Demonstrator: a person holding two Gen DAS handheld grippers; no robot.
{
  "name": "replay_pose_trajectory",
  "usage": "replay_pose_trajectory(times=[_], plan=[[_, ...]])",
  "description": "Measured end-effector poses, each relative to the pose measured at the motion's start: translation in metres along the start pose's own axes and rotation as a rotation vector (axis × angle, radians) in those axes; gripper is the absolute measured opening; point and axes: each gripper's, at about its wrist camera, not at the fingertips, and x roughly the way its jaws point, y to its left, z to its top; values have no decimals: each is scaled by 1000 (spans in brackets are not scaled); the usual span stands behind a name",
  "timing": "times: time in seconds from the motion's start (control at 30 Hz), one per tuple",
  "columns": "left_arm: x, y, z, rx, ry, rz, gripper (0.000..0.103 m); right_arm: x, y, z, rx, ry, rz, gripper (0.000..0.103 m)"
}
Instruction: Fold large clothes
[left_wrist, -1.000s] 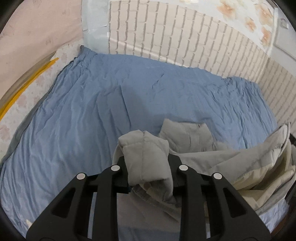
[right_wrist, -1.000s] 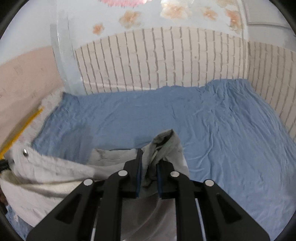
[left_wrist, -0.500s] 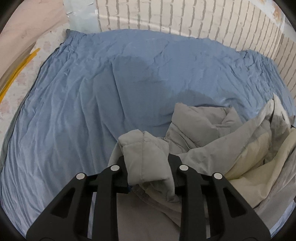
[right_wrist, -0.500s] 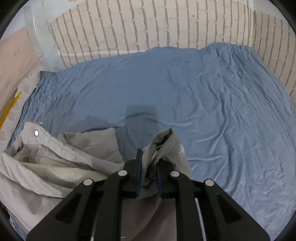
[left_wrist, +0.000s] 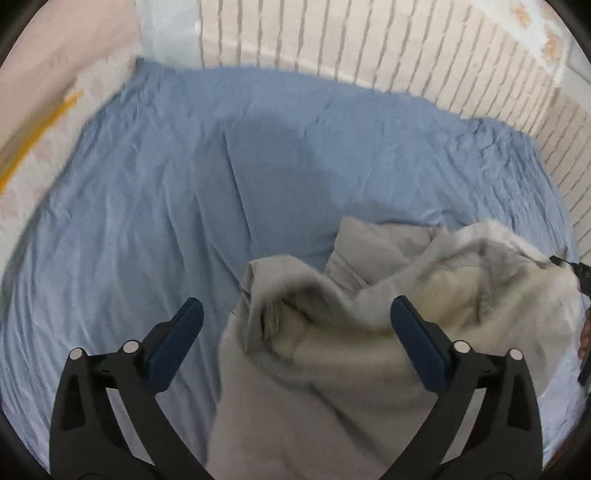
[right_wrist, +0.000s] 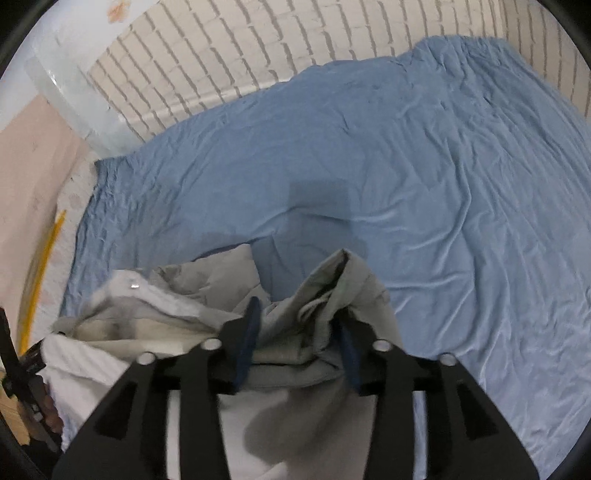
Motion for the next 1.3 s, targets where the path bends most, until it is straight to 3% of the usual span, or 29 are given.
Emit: replay_pose_trajectory(times=[0.1,0.23,0.33,0.47,0.5,0.53,0.57,0.6,0.63,0.77,0.93,1.17,1.3], plan=[[-8,0,-5,16,29,1,100,-13,1,-2,-12,-42,-42,95],[-12,-4,-16,33,55,13,100,-33,1,3,-22,-124,-88,95],[-9,-15,-31,31,83,-12,100,-34,6,-2,-11,-107,-85,95],[-1,-39,-53,107,101,-11,98,-19,34,-40,-94,-56,-71,94],[2,-42,-56,103,106,-18,90,-14,43,-49,-115,-47,-69,92],[8,-44,-58,100,124,-39,75,-8,51,-59,-137,-31,-64,79],[17,-47,-60,96,156,-55,67,-2,59,-65,-152,-6,-63,68],[25,-48,-62,83,184,-63,57,9,66,-72,-158,40,-56,42],[34,-49,-63,69,206,-75,52,21,71,-76,-151,83,-35,25],[61,-59,-54,136,210,1,50,64,82,-81,-207,147,-115,18],[103,-52,-25,121,289,-16,52,108,72,-45,-192,198,-181,1],[151,-53,4,140,384,24,53,158,70,-4,-206,302,-248,0],[164,-39,17,84,444,15,50,170,52,14,-152,327,-262,0]])
